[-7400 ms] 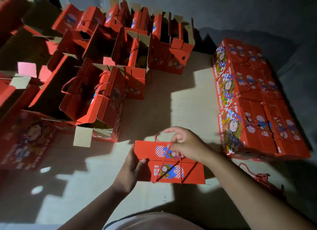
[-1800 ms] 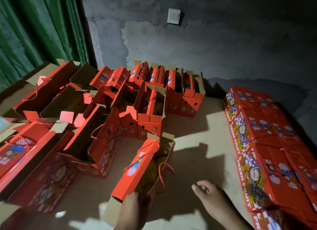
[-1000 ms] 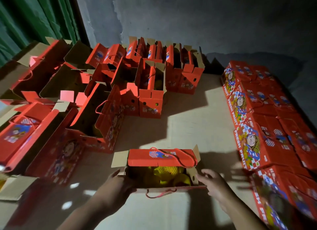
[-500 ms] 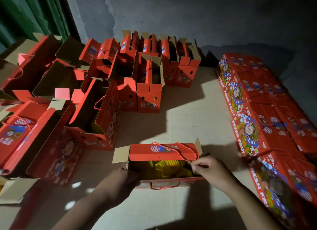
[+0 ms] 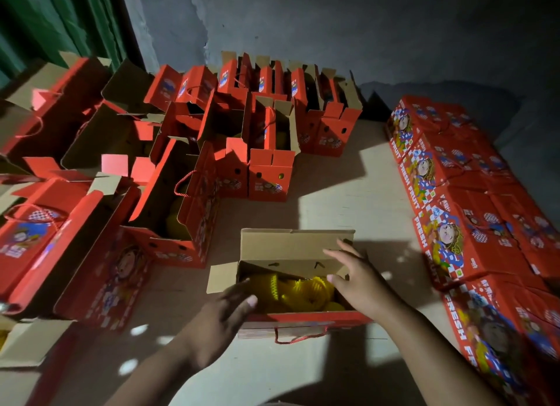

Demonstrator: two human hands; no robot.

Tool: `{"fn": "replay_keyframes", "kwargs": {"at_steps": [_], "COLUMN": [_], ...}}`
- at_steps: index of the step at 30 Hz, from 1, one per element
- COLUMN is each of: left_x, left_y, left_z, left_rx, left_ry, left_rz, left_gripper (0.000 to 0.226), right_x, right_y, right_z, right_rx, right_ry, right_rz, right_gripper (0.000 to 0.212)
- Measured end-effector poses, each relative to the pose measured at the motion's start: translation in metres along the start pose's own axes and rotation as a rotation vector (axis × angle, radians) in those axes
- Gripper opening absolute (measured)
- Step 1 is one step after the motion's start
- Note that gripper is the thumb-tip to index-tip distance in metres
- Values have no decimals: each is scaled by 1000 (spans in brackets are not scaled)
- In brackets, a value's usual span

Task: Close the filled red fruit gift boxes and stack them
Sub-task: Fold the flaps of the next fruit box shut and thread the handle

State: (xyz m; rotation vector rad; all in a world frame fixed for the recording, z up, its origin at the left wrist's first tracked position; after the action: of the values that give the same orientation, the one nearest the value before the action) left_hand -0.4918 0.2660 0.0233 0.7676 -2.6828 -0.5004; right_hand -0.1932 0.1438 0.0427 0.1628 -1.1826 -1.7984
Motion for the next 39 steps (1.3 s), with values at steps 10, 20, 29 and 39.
{"fn": "replay_keyframes", "kwargs": {"at_steps": [10, 20, 29, 39], "left_x": [-9, 16, 15, 22], "left_y": [22, 0, -8, -17], "left_z": [36, 84, 68, 62], "left_rx": [-345, 792, 822, 792], "left_ry": [31, 551, 414, 313], "left_rz": [-321, -398, -326, -219], "left_gripper": [45, 89, 90, 110], "right_x": [19, 35, 45, 66], "right_y": [32, -2, -13, -20], "right_z": [-50, -104, -108, -97], "right_rx": [-225, -972, -1117, -1066], "right_ry": [-122, -696, -614, -506], "right_rz": [-464, -73, -95, -53], "right_gripper": [48, 85, 90, 112]}}
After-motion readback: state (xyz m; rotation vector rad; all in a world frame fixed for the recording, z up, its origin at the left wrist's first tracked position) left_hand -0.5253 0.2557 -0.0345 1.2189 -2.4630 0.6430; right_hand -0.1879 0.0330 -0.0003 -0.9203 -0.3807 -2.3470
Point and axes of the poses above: each hand's wrist, its own x-axis away from the middle knuckle, its own y-axis out of the back of the hand, z = x × y, the point moved 3 cm from there along -x, towards the middle knuckle, and after that the axes turned 9 degrees about -y, right-handed, at the moved point
